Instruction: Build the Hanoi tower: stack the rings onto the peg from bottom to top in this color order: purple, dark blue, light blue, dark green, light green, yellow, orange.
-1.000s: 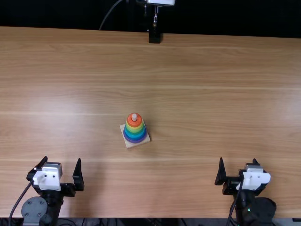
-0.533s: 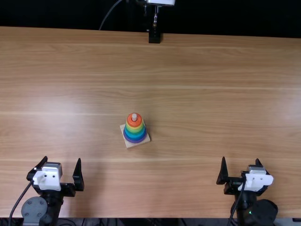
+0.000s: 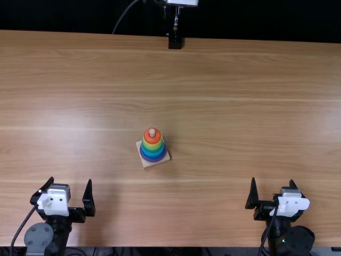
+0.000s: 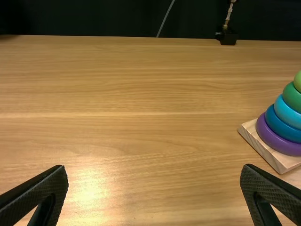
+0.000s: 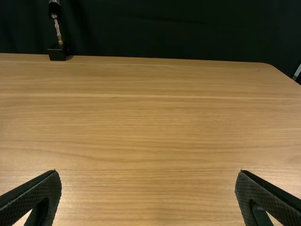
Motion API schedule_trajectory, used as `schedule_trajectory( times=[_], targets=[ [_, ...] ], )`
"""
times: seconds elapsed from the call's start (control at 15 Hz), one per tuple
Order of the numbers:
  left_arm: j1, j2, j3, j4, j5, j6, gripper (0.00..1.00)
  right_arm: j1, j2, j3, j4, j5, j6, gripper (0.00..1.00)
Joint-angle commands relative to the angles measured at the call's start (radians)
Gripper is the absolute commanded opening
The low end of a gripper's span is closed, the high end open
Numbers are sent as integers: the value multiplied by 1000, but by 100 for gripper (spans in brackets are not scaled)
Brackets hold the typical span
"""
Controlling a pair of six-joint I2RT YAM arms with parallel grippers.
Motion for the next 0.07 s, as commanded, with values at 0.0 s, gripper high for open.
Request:
schedule_trajectory(
  times=[0.0],
  targets=[
    [9,-12,-104,-76,6,6,100,-12,-13,-73,-57,-1,5,100]
  ],
)
